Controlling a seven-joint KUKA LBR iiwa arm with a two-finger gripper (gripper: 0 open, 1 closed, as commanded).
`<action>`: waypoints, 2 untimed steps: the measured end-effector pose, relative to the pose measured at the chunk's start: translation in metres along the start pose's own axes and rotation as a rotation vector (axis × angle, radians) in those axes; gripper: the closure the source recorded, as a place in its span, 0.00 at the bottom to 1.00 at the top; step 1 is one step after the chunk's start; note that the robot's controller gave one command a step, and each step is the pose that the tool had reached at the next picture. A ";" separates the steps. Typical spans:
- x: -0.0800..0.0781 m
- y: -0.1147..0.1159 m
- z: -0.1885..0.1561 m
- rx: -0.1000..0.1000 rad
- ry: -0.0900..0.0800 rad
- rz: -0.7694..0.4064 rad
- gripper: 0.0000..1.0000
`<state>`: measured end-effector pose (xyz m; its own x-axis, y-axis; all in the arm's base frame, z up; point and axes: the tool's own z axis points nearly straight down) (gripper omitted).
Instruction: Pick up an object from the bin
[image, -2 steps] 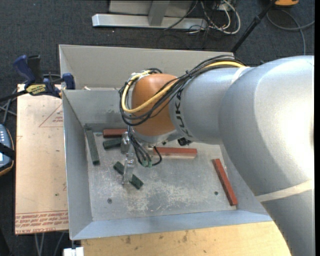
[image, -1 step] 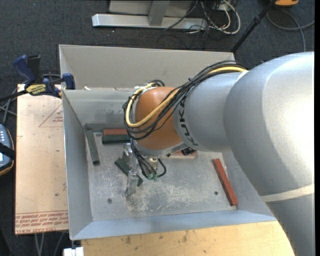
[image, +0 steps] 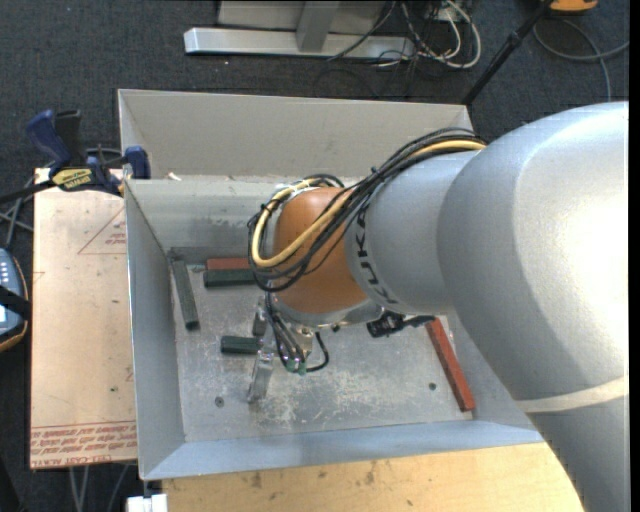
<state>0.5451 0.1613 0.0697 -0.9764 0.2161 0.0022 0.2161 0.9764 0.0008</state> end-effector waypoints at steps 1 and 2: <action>-0.004 -0.003 -0.001 -0.002 -0.005 -0.049 1.00; -0.004 -0.003 -0.001 -0.002 -0.005 -0.049 1.00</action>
Offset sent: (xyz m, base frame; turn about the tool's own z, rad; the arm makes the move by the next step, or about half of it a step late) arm 0.0000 0.0000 0.0000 0.0000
